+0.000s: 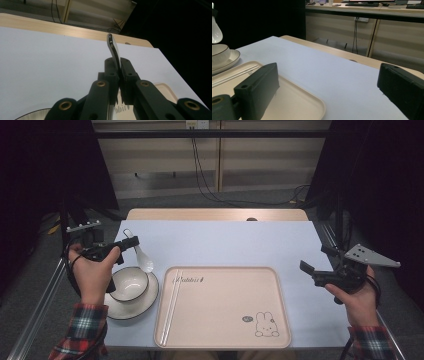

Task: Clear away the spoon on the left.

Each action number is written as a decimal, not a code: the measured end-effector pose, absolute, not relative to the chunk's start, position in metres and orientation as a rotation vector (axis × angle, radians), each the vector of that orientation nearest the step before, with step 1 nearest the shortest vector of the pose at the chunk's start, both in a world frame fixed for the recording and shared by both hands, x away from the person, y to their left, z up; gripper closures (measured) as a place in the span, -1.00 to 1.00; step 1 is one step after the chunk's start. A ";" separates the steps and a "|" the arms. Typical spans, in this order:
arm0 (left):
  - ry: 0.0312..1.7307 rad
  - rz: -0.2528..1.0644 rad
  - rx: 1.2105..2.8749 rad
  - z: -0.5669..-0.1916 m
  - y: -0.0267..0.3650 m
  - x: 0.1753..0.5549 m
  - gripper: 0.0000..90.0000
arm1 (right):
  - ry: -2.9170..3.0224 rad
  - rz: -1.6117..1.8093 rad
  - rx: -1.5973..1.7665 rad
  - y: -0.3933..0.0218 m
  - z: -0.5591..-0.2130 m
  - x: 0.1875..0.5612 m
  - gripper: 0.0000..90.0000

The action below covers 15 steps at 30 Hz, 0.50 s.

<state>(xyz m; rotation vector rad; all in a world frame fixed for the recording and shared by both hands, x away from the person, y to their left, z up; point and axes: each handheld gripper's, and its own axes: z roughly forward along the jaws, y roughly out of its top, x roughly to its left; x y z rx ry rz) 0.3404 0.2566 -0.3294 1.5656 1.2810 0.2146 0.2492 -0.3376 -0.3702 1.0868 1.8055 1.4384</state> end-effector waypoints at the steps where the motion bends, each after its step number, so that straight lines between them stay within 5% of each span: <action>1: 1.275 0.207 1.567 -0.330 0.253 0.340 0.91 | 1.806 1.438 1.088 -0.338 -0.370 0.249 -0.93; 15: 1.241 0.163 1.581 -0.337 0.231 0.340 0.91 | 1.806 1.442 1.079 -0.338 -0.370 0.249 -0.93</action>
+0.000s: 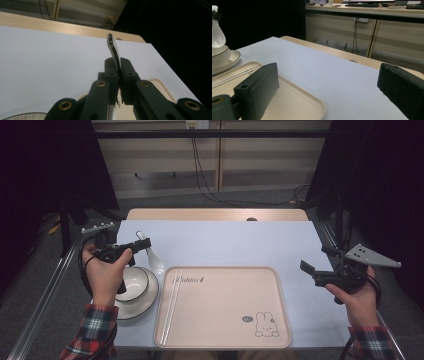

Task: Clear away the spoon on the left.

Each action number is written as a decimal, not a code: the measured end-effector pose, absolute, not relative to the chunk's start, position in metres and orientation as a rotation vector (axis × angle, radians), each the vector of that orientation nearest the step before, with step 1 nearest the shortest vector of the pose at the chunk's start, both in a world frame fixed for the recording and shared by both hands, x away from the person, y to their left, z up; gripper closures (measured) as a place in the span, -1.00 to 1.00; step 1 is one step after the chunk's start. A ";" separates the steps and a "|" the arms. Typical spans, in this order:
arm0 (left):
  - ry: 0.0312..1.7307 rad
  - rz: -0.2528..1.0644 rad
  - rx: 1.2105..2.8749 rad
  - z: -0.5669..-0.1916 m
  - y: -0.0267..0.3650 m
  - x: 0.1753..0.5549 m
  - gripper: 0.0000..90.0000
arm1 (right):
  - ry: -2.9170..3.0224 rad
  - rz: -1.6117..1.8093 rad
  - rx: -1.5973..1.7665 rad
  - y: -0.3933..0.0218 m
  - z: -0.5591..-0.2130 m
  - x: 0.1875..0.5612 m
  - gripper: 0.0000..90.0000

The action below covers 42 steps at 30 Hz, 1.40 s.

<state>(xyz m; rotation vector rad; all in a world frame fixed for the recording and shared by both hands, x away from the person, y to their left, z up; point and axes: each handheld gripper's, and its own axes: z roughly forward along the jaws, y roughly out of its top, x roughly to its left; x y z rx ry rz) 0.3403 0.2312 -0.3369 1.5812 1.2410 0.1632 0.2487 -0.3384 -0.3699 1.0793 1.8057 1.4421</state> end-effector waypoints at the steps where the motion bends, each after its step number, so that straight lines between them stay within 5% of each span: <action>1: 1.241 0.163 1.581 -0.337 0.231 0.340 0.91 | 1.806 1.442 1.079 -0.338 -0.370 0.249 -0.93; 42: 1.190 0.005 1.743 -0.381 0.182 0.340 0.91 | 1.807 1.440 1.079 -0.339 -0.370 0.248 -0.93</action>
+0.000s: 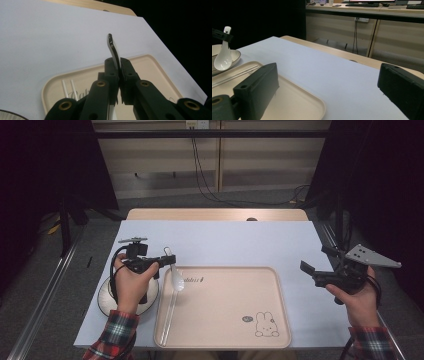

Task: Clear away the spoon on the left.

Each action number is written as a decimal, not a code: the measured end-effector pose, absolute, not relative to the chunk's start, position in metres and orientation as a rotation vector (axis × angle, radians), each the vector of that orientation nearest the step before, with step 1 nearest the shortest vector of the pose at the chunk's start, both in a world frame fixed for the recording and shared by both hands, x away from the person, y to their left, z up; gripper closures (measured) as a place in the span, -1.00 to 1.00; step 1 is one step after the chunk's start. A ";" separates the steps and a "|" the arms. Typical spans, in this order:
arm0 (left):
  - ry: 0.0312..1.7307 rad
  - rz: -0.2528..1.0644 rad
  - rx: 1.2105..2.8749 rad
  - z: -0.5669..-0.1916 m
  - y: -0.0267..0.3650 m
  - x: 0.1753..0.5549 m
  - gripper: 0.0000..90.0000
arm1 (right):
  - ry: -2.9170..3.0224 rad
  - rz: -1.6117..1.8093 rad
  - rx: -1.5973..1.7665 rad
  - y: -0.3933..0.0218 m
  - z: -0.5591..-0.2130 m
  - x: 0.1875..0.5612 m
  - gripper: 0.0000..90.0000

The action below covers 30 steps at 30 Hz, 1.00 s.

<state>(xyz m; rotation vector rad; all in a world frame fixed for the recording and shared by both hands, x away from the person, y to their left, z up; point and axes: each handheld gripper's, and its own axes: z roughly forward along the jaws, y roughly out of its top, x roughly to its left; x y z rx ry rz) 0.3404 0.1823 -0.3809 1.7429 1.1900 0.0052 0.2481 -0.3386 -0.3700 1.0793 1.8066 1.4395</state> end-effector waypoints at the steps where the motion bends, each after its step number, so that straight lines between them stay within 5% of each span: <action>1: 1.190 0.000 1.745 -0.382 0.181 0.340 0.91 | 1.807 1.440 1.082 -0.338 -0.370 0.248 -0.93; 30: 1.174 -0.076 1.859 -0.405 0.156 0.342 0.91 | 1.806 1.441 1.091 -0.338 -0.370 0.248 -0.94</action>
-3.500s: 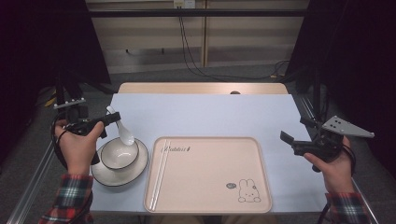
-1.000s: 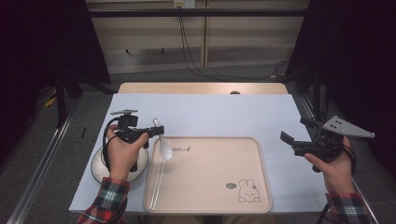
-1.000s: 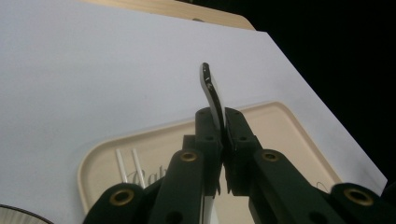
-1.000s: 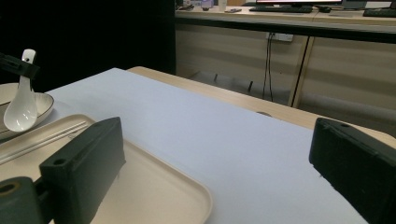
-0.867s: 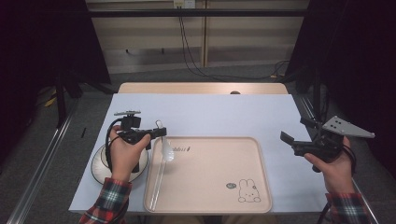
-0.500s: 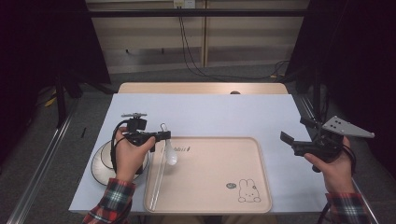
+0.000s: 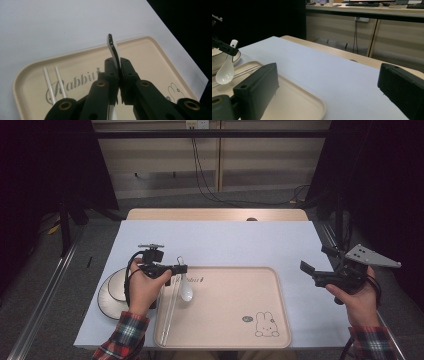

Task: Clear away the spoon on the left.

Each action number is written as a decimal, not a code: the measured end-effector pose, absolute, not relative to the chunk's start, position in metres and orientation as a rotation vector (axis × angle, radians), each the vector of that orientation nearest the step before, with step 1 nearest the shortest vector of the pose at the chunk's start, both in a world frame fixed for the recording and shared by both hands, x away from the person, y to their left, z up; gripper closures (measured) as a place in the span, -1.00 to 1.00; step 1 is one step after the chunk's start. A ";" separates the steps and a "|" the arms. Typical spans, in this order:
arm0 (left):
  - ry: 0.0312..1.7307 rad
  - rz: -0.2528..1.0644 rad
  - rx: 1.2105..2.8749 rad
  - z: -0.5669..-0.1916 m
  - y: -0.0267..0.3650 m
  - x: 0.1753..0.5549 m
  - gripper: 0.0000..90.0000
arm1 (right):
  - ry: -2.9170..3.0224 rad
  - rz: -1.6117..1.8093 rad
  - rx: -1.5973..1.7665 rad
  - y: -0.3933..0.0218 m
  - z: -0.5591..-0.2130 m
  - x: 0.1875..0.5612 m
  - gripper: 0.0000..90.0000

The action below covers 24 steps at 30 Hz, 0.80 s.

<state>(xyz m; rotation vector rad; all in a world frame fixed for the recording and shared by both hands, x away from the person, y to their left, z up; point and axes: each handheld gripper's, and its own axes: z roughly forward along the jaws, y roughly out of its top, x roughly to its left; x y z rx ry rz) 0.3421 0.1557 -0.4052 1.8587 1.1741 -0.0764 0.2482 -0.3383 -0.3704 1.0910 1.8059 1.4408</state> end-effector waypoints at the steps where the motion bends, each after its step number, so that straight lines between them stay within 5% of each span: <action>1: 1.179 -0.081 1.856 -0.406 0.155 0.342 0.91 | 1.806 1.442 1.089 -0.338 -0.370 0.248 -0.94; 24: 1.196 -0.134 1.918 -0.425 0.139 0.347 0.91 | 1.806 1.441 1.081 -0.340 -0.370 0.249 -0.94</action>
